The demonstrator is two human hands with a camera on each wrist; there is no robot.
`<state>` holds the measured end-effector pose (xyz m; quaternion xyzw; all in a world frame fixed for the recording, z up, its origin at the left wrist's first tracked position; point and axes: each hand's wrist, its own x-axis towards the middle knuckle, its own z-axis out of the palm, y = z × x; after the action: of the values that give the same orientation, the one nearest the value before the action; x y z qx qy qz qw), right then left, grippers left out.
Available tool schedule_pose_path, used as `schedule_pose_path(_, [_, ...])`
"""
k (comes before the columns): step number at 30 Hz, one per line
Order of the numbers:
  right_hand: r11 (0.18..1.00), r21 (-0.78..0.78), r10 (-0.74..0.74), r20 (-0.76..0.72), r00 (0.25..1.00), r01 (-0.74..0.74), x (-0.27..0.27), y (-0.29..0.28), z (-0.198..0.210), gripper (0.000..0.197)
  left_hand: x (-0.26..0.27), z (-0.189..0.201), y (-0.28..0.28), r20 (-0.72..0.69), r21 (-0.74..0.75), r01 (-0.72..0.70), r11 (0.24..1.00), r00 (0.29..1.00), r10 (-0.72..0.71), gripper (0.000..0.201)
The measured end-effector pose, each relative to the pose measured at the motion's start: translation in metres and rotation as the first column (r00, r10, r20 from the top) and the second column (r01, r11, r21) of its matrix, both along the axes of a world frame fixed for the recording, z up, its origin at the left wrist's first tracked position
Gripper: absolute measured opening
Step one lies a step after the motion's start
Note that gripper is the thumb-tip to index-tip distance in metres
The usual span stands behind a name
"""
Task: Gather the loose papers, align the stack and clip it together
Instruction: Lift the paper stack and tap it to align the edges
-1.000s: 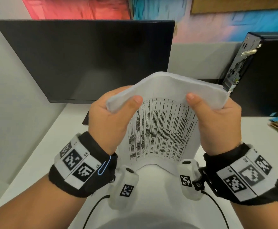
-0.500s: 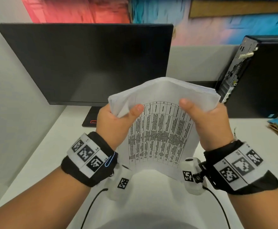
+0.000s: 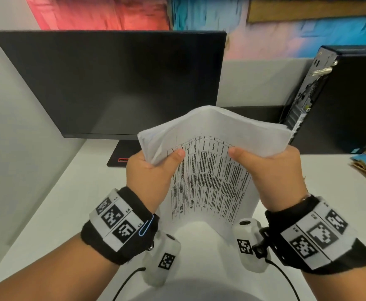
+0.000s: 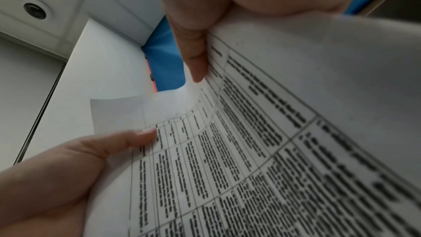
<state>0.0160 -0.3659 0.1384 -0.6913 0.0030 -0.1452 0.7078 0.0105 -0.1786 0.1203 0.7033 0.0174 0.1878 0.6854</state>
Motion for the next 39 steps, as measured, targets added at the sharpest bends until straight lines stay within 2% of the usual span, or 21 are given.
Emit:
schedule_pose_path(2, [1.000, 0.003, 0.013, 0.014, 1.000, -0.013, 0.001, -0.002, 0.001, 0.028, 0.003, -0.007, 0.003, -0.043, -0.006, 0.024, 1.000, 0.999, -0.025, 0.017])
schedule_pose_path(6, [0.999, -0.032, 0.008, 0.006, 1.000, -0.008, 0.009, -0.007, 0.000, 0.041, 0.004, -0.024, 0.006, -0.121, 0.145, -0.025, 0.989, 0.992, 0.042, 0.020])
schedule_pose_path(8, [0.984, -0.114, -0.135, 0.049, 0.990, 0.139, 0.011, -0.012, 0.002, 0.058, 0.004, -0.018, 0.009, -0.120, 0.160, -0.078, 0.984, 0.988, 0.098, 0.014])
schedule_pose_path(9, [0.945, -0.209, -0.233, 0.110, 0.966, 0.252, 0.010, -0.014, 0.004, 0.069, 0.005, -0.011, 0.010, -0.121, 0.202, -0.083, 0.976, 0.987, 0.110, 0.009])
schedule_pose_path(10, [0.885, -0.311, -0.295, 0.204, 0.934, 0.347, 0.007, -0.016, 0.007, 0.079, 0.007, -0.004, 0.012, -0.115, 0.261, -0.079, 0.962, 0.987, 0.113, 0.014])
schedule_pose_path(11, [0.823, -0.402, -0.286, 0.316, 0.905, 0.400, 0.003, -0.016, 0.011, 0.086, 0.008, 0.004, 0.013, -0.095, 0.333, -0.059, 0.941, 0.991, 0.096, 0.021])
schedule_pose_path(13, [0.716, -0.578, -0.103, 0.467, 0.878, 0.392, -0.005, -0.009, 0.018, 0.086, 0.010, 0.018, 0.013, 0.052, 0.562, -0.042, 0.826, 0.999, 0.015, 0.039])
schedule_pose_path(15, [0.648, -0.699, 0.094, 0.467, 0.879, 0.302, -0.009, 0.000, 0.021, 0.071, 0.011, 0.033, 0.009, 0.178, 0.820, -0.037, 0.571, 0.965, -0.193, 0.058])
schedule_pose_path(16, [0.649, -0.719, 0.158, 0.450, 0.879, 0.251, -0.008, 0.003, 0.021, 0.055, 0.008, 0.039, 0.007, 0.109, 0.883, 0.027, 0.469, 0.959, -0.261, 0.057])
schedule_pose_path(17, [0.664, -0.719, 0.211, 0.442, 0.872, 0.203, -0.007, 0.003, 0.022, 0.036, 0.007, 0.038, 0.008, 0.084, 0.929, 0.026, 0.368, 0.956, -0.281, 0.056])
schedule_pose_path(18, [0.687, -0.712, 0.257, 0.429, 0.866, 0.149, -0.005, 0.003, 0.021, 0.021, 0.005, 0.034, 0.012, 0.049, 0.931, 0.054, 0.362, 0.962, -0.270, 0.056])
schedule_pose_path(19, [0.709, -0.699, 0.291, 0.413, 0.863, 0.096, -0.004, 0.002, 0.019, 0.015, 0.004, 0.028, 0.015, 0.039, 0.906, 0.071, 0.417, 0.967, -0.250, 0.054])
schedule_pose_path(21, [0.755, -0.654, 0.297, 0.390, 0.872, 0.035, -0.005, -0.001, 0.014, 0.010, 0.001, 0.018, 0.029, -0.139, 0.826, 0.232, 0.514, 0.967, -0.213, 0.033])
schedule_pose_path(23, [0.825, -0.565, 0.221, 0.356, 0.908, 0.021, -0.006, -0.011, 0.010, 0.001, 0.000, 0.011, 0.050, -0.239, 0.794, 0.289, 0.535, 0.957, -0.162, 0.022])
schedule_pose_path(25, [0.912, -0.410, 0.140, 0.233, 0.962, -0.033, -0.005, -0.023, 0.005, 0.013, 0.003, 0.004, 0.074, -0.313, 0.768, 0.300, 0.566, 0.947, -0.077, 0.018])
schedule_pose_path(27, [0.971, -0.221, 0.122, 0.129, 0.984, -0.091, -0.003, -0.036, -0.008, 0.022, 0.006, -0.001, 0.097, -0.357, 0.709, 0.289, 0.643, 0.934, -0.026, 0.014])
schedule_pose_path(29, [0.993, -0.089, 0.088, 0.070, 0.994, -0.082, -0.001, -0.043, -0.025, 0.024, 0.007, -0.007, 0.110, -0.347, 0.604, 0.199, 0.772, 0.938, 0.029, 0.017])
schedule_pose_path(30, [0.998, -0.032, 0.059, 0.040, 0.997, -0.057, 0.000, -0.044, -0.034, 0.024, 0.008, -0.011, 0.115, -0.334, 0.530, 0.136, 0.837, 0.941, 0.059, 0.017])
schedule_pose_path(32, [0.998, 0.068, 0.011, -0.020, 1.000, -0.010, 0.003, -0.047, -0.050, 0.022, 0.010, -0.023, 0.117, -0.336, 0.285, 0.040, 0.958, 0.940, 0.060, 0.014])
schedule_pose_path(34, [0.994, 0.106, 0.013, -0.086, 0.996, -0.004, 0.003, -0.046, -0.065, 0.021, 0.009, -0.035, 0.110, -0.345, 0.073, -0.015, 0.997, 0.938, 0.039, 0.015])
schedule_pose_path(39, [0.994, 0.107, 0.003, -0.187, 0.982, 0.017, 0.001, -0.041, -0.092, 0.025, 0.008, -0.062, 0.086, -0.281, 0.121, -0.029, 0.992, 0.958, 0.063, 0.020])
